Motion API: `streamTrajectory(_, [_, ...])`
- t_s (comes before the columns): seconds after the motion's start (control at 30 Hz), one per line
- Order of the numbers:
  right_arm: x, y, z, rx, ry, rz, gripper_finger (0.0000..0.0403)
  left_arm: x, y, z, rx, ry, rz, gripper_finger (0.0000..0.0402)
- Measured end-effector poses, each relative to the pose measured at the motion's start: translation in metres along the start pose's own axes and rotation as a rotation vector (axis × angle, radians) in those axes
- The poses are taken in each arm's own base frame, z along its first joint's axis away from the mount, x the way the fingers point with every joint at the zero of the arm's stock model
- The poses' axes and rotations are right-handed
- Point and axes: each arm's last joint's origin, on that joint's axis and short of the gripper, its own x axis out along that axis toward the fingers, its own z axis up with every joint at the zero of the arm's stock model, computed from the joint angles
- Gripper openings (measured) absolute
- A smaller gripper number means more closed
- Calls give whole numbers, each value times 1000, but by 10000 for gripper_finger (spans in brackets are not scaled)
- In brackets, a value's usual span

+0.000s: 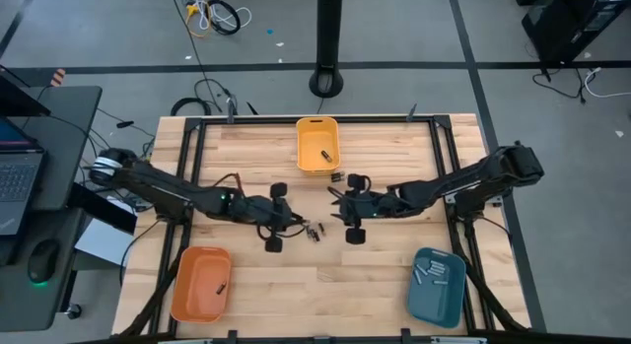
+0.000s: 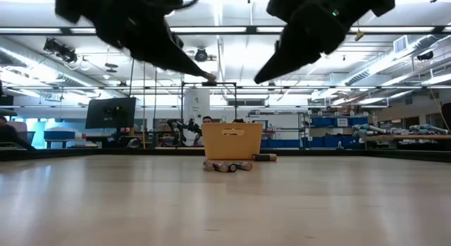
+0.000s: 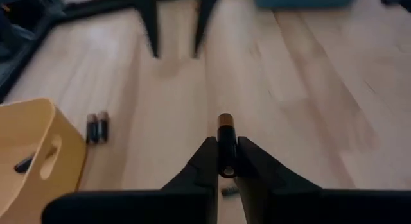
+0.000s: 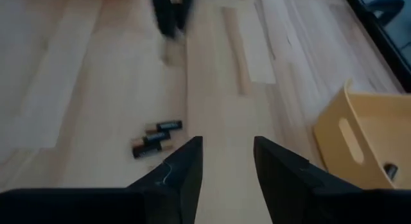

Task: Sort batteries
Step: Put the small black battery into the orange bin

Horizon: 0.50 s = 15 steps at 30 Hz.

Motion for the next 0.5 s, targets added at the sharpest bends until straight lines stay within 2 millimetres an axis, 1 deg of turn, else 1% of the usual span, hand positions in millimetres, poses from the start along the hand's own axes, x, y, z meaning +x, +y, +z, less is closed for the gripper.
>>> streamTrajectory(0.13, [-2,-1,-14,25,-8,-3,149,-15,-8,26,34,177,-42,38])
streamTrajectory(0.23, [1,-1,-27,29,-12,-2,150,-30,-17,43,1,307,-63,38])
streamTrajectory(0.33, [3,0,-39,34,-30,-1,150,-46,-30,49,-92,440,-85,38])
streamTrajectory(0.5, [5,0,-53,30,-43,0,149,-68,-61,42,-357,620,-150,38])
